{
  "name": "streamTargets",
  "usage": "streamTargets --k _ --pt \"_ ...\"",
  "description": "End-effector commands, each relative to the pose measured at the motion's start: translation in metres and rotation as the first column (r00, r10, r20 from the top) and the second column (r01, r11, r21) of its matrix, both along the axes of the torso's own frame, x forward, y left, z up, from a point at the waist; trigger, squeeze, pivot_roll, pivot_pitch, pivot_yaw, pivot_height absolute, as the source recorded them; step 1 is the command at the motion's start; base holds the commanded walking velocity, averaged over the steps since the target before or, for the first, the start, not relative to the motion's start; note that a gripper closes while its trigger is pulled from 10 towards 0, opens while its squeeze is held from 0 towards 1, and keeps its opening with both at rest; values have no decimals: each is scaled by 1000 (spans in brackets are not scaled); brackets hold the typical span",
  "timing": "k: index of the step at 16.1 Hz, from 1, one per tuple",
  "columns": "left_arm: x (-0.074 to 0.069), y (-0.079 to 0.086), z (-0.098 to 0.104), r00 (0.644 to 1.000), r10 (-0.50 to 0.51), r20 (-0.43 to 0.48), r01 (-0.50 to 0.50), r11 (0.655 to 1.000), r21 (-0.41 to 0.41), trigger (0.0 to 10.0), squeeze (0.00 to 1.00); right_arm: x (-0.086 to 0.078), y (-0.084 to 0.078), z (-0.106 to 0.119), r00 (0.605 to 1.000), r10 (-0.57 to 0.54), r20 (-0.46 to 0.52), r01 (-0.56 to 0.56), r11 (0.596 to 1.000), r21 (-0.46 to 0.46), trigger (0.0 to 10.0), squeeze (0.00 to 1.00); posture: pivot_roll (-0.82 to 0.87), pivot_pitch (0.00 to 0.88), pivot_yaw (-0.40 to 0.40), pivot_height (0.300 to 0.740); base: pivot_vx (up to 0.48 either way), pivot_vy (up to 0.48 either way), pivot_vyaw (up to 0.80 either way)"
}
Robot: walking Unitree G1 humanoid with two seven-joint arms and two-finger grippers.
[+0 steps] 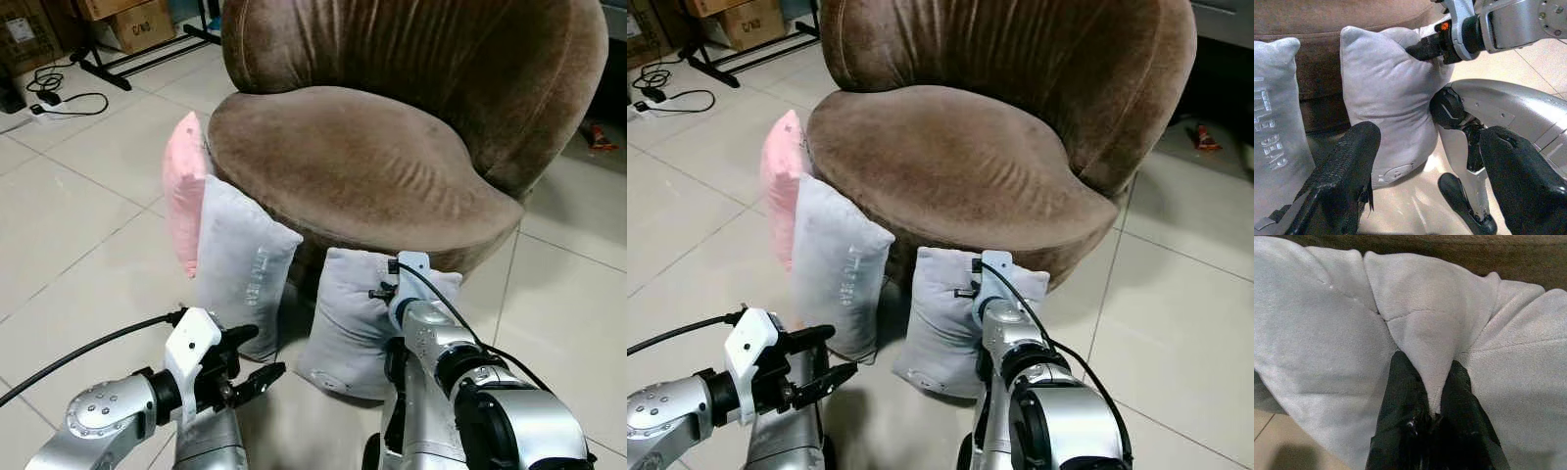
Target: Move the pillow to the sofa from floor
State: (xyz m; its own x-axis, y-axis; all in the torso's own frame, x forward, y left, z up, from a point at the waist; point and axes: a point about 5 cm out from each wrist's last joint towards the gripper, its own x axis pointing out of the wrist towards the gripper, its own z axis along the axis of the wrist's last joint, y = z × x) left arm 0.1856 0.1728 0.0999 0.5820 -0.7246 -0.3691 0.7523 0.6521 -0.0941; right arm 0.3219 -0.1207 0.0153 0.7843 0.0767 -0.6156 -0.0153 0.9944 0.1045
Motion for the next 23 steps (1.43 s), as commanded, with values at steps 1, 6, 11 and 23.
streamTargets --k 1,6,11,23 --pt "0 2 0 1000 15 5 -15 1000 8 10000 0 -5 10 -5 997 74 -24 -74 997 30 0 0 130 4 -38 442 0 0 0" --pt "3 1 -2 998 45 36 -45 999 0 10000 0 -12 26 -5 928 366 73 -370 928 53 0 0 107 0 -45 442 0 0 0" --pt "11 -2 -5 996 60 62 -60 998 -15 10000 0 -21 24 4 766 605 219 -631 773 72 0 0 84 0 -48 442 0 0 0" --pt "34 -18 18 949 214 231 -188 974 -126 10000 0 -28 -69 307 270 43 962 -516 850 107 0 0 9 0 -28 442 0 0 0"
